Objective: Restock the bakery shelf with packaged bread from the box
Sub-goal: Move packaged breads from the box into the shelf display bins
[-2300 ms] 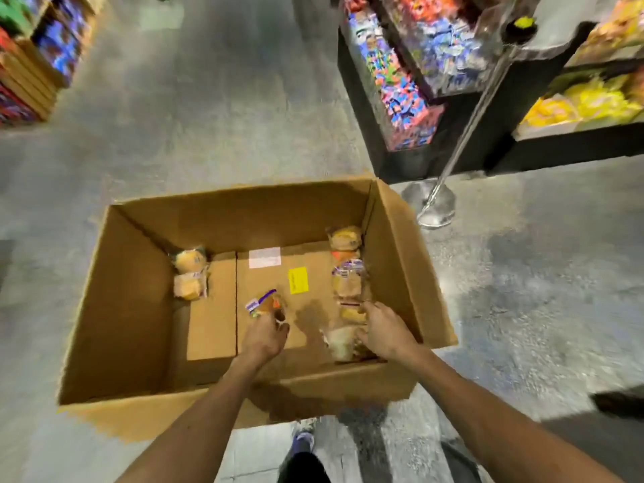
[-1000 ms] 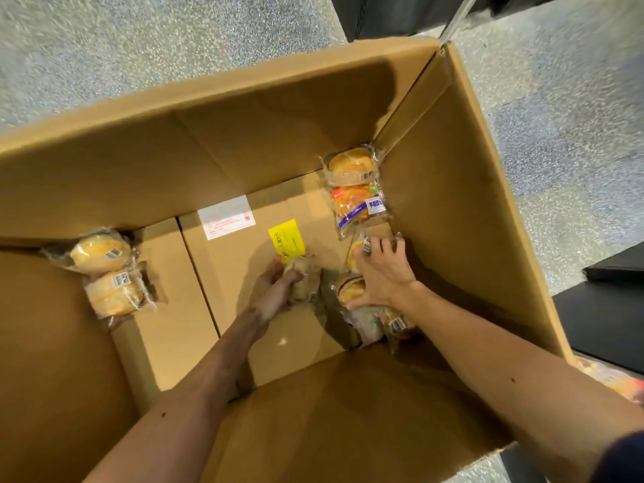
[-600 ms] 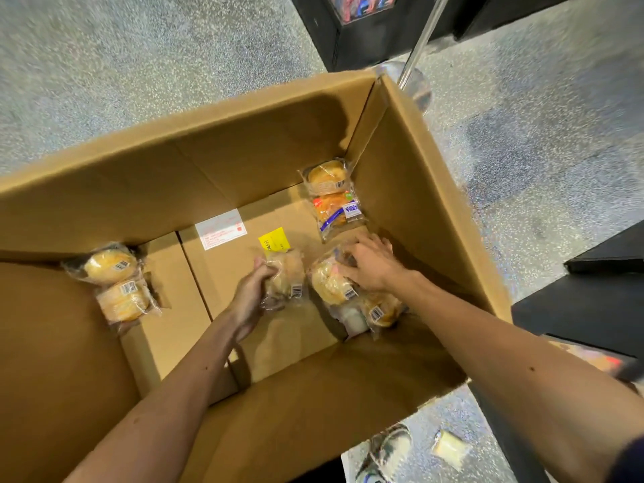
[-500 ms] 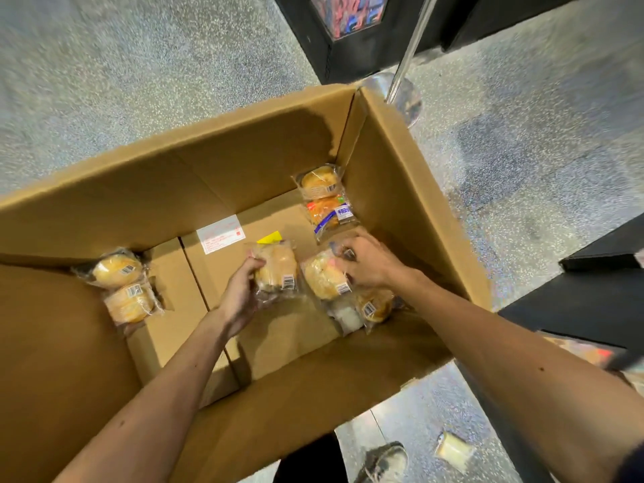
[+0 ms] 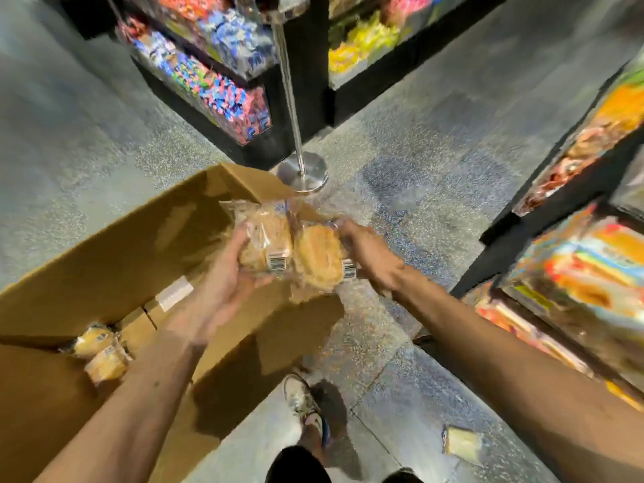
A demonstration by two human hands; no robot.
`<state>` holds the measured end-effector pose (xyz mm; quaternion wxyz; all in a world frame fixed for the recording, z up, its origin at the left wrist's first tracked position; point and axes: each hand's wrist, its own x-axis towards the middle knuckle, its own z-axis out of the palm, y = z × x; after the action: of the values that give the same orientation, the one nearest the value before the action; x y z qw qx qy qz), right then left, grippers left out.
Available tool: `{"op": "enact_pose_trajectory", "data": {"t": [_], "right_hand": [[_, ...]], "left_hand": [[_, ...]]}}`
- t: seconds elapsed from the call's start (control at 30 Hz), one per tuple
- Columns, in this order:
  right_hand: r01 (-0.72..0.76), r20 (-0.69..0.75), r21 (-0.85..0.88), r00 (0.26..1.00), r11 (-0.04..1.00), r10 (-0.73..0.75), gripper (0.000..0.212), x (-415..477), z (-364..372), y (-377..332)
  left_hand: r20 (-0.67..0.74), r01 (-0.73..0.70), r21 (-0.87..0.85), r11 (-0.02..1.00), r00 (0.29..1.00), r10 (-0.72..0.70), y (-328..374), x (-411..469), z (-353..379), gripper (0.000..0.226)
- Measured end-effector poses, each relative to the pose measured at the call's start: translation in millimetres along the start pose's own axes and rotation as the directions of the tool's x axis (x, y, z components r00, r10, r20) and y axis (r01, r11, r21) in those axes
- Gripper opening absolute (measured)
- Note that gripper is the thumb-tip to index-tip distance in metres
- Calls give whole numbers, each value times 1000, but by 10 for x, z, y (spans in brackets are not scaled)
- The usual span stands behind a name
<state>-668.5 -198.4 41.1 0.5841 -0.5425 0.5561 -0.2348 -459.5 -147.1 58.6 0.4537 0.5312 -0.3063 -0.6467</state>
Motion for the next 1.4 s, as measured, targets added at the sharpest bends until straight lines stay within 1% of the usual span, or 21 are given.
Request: {"op": "enact_pose_trajectory", "data": {"t": [0.1,0.2,0.27,0.3,0.33,0.4,0.47,0.53,0.57,0.63,0.7,0.73,0.87,0.93,1.0,1.07,1.1,1.23,1.27,1.33,1.4], "right_hand": [[-23,-71,214,997,977,39,51,-698,-526,304],[-62,-55,307,995,950,83,73,-1449,-1054,730],[-111,-94,236,986,965,136,93,-1958,-1432,1062],[-107,-123,222,983,969,137,95,-2197,-1604,1226],[-92,-150,248,980,964,132,94,-2457,-1750,1366],[-75,-194,282,972,957,133,89,-2954,-1980,1634],[-129,-277,308,936,943,219,99,-3358,-2137,1945],[-171,-344,428,877,887,335,102,-3723,-2239,2268],[-148,-353,529,857,836,376,96,-3917,-2256,2522],[-94,-357,641,842,762,404,69,-4156,-2205,2799],[-89,-375,714,789,695,487,41,-4387,-2080,3182],[-101,-380,737,755,668,534,37,-4474,-1981,3389],[-83,-360,830,677,552,642,78,-4686,-1558,4255],[-74,-345,860,644,505,683,71,-4691,-1369,4665],[-77,-348,876,581,476,736,46,-4637,-1212,5094],[-78,-343,891,528,446,777,21,-4527,-1067,5532],[-114,-328,889,519,444,790,15,-4444,-1015,5747],[-281,-270,833,545,476,794,16,-4048,-843,6625],[-300,-270,821,545,485,794,20,-3967,-814,6847],[-301,-267,817,558,492,785,30,-3827,-765,7353],[-280,-283,824,550,493,786,54,-3682,-782,7827]], "left_hand": [[116,-12,156,988,993,-6,-164,-310,896,32],[253,6,268,963,964,-77,-486,-510,1682,58],[348,51,341,939,921,-176,-786,-584,2142,69],[391,66,381,922,892,-226,-940,-630,2369,67],[430,83,424,902,858,-280,-1098,-694,2591,67],[455,111,501,859,810,-370,-1427,-797,3018,81],[474,121,551,826,769,-429,-1758,-880,3385,85],[519,120,614,780,683,-514,-2040,-1008,3740,81],[527,120,659,742,631,-570,-2202,-1110,3923,77],[520,126,722,681,551,-653,-2417,-1239,4102,61],[487,196,766,612,443,-752,-2763,-1343,4246,38],[464,242,781,576,393,-794,-2915,-1403,4285,35],[370,260,861,438,272,-889,-3706,-1432,4293,41],[285,290,893,343,225,-932,-4130,-1340,4233,52],[262,301,902,309,188,-947,-4554,-1232,4190,62],[247,256,923,287,178,-953,-5001,-1162,4150,49],[232,231,935,270,179,-956,-5215,-1126,4125,54],[164,66,980,187,260,-951,-6169,-703,3933,111],[149,10,987,159,292,-945,-6400,-542,3886,107],[147,-116,987,111,374,-916,-6927,-135,3791,67],[160,-202,976,79,426,-891,-7454,229,3749,44]]}}
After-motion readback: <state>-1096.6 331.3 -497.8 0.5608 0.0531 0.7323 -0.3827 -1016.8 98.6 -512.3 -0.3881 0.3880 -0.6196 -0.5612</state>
